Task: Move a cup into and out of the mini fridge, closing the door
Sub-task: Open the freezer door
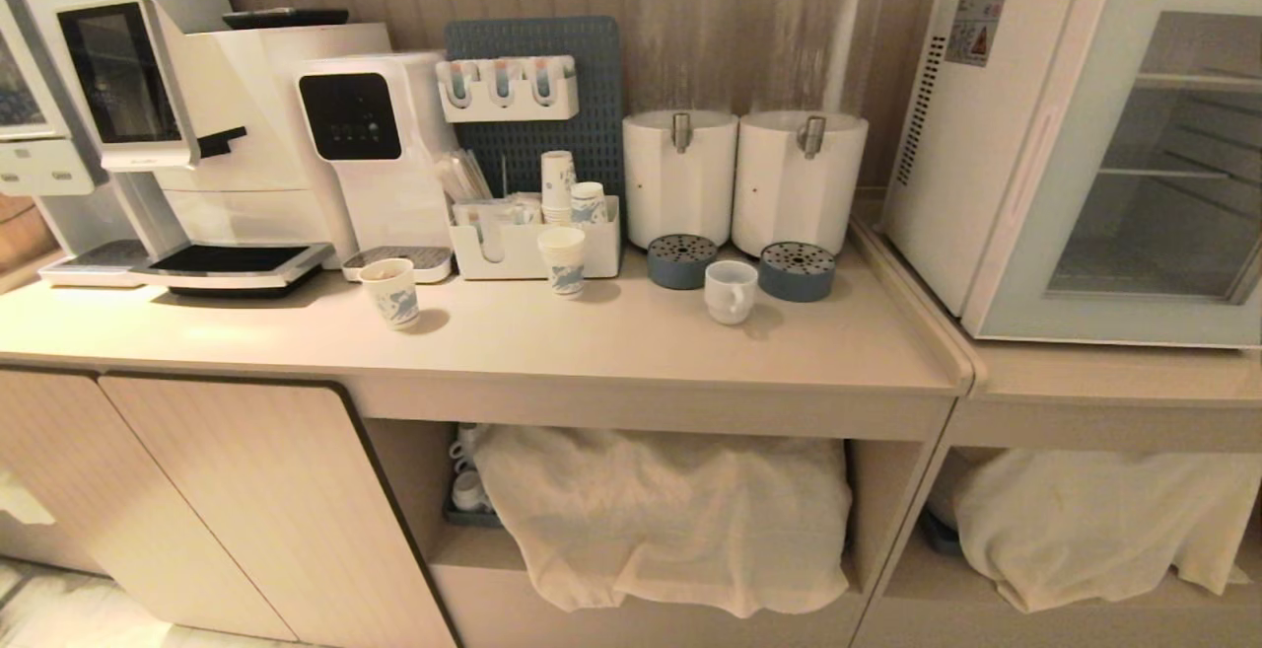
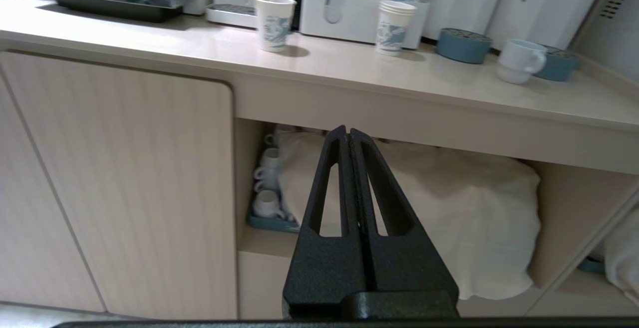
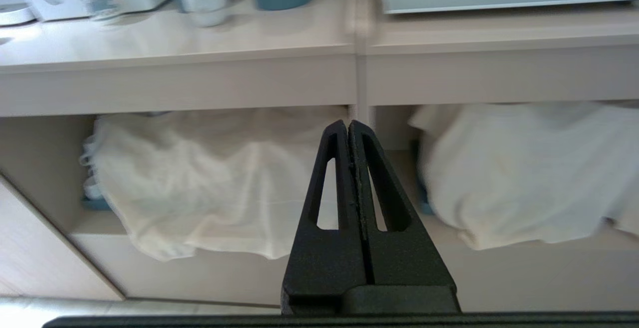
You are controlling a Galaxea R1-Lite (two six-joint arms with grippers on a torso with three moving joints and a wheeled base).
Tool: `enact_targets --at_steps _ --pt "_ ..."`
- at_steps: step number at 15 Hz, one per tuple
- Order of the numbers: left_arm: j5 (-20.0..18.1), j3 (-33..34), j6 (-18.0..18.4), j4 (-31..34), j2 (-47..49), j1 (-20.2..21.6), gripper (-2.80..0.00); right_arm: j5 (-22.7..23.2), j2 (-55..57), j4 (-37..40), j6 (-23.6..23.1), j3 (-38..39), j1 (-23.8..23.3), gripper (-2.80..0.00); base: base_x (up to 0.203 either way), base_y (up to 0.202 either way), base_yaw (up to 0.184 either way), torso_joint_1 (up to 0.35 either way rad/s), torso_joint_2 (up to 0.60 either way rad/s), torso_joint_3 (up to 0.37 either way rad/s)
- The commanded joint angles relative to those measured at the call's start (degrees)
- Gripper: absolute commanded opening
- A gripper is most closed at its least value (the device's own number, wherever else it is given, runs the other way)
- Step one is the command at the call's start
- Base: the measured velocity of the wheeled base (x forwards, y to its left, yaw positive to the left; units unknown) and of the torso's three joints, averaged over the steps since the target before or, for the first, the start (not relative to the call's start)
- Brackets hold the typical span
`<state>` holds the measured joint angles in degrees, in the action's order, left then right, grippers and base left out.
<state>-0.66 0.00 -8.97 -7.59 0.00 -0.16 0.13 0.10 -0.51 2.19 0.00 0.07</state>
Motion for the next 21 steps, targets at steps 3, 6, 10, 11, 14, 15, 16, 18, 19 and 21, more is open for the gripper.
enact_targets --at_steps 3,6,10,11,14,15,16,18,19,21 --pt "0.04 2.29 -0.08 -0.05 -0.26 -0.02 -2.8 0.04 0.08 -0.02 0.0 0.0 0.01 -2.8 0.0 -0.194 0.001 -0.001 0.0 0.001" --pt "0.04 2.29 -0.08 -0.05 -0.26 -0.02 -2.8 0.04 0.08 -0.02 0.0 0.0 0.01 -2.8 0.0 -0.192 0.002 0.005 0.0 0.004" --pt "0.04 2.29 -0.08 -0.05 -0.26 -0.02 -2.8 0.04 0.08 -0.02 0.0 0.0 0.01 -2.8 0.0 -0.192 0.001 0.002 0.0 0.0" --pt "-0.01 2.29 -0.08 -0.05 -0.26 -0.02 -2.8 0.04 0.08 -0.02 0.0 0.0 0.01 -2.8 0.0 -0.195 -0.001 0.007 0.0 0.002" --pt "-0.03 2.29 -0.07 -0.05 -0.26 -0.02 -2.8 0.04 0.08 -0.02 0.0 0.0 0.01 -2.8 0.0 -0.194 -0.001 0.005 0.0 0.001" --pt "-0.04 2.29 0.01 -0.05 -0.26 -0.02 -2.8 0.04 0.08 -0.02 0.0 0.0 0.01 -2.8 0.0 -0.192 0.002 0.002 0.01 0.001" --pt "-0.04 2.29 0.01 -0.05 -0.26 -0.02 -2.8 0.04 0.08 -0.02 0.0 0.0 0.01 -2.8 0.0 -0.195 0.002 0.003 0.0 0.002" --pt "0.04 2.29 -0.08 -0.05 -0.26 -0.02 -2.8 0.04 0.08 -0.02 0.0 0.0 0.01 -2.8 0.0 -0.193 0.0 0.002 0.0 0.006" --pt "0.04 2.29 -0.08 -0.05 -0.26 -0.02 -2.8 0.04 0.13 -0.02 0.0 0.0 0.01 -2.8 0.0 -0.194 0.001 0.001 0.0 -0.002" --pt "0.04 2.29 -0.08 -0.05 -0.26 -0.02 -2.8 0.04 0.08 -0.02 0.0 0.0 0.01 -2.8 0.0 -0.192 -0.001 -0.002 0.0 0.001"
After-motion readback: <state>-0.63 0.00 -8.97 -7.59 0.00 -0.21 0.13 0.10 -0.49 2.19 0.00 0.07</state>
